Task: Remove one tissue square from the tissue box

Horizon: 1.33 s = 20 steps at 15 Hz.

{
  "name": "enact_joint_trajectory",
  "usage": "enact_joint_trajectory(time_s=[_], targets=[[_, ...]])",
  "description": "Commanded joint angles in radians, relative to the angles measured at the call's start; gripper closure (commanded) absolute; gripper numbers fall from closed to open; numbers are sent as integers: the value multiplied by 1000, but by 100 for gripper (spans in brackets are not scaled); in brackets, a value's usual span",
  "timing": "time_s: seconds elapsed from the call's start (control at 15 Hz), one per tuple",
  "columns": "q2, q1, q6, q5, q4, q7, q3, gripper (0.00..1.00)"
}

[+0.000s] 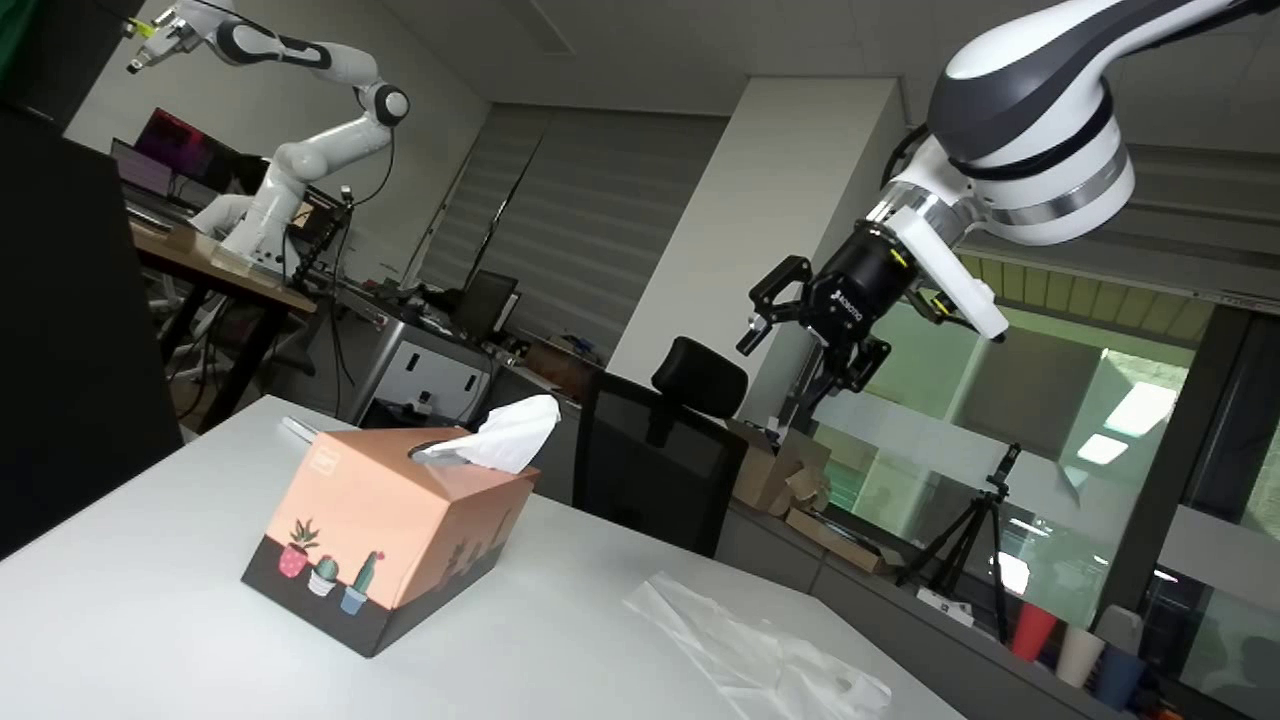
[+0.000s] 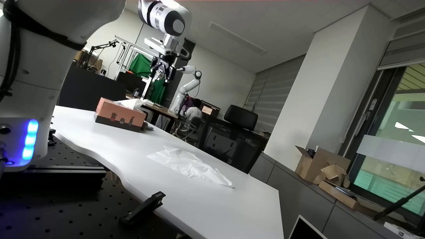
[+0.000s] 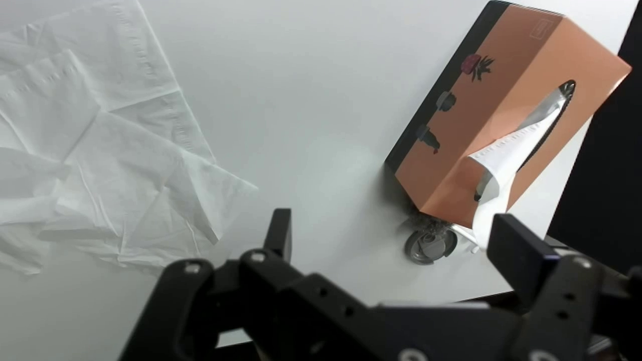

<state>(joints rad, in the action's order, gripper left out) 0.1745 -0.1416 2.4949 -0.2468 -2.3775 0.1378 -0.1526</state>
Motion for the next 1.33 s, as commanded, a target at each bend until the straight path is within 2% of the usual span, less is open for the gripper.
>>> enact_joint_trajectory(time_s=[0.0, 0.47, 0.6, 0.73, 0.8, 0.93, 1.0, 1.27], targets=[[0, -5, -3, 2, 1, 2, 5, 0], [1, -4, -3, 2, 0, 2, 5, 0], [-21, 3, 90, 8, -3, 38, 0, 0], [-72, -5, 214, -51, 8, 29, 8, 0], [-100, -12, 271, -93, 20, 20, 12, 0], [-177, -32, 386, -248, 55, -37, 23, 0], [-224, -38, 419, -363, 94, -95, 19, 0], [-384, -12, 407, -696, 269, -308, -40, 0]])
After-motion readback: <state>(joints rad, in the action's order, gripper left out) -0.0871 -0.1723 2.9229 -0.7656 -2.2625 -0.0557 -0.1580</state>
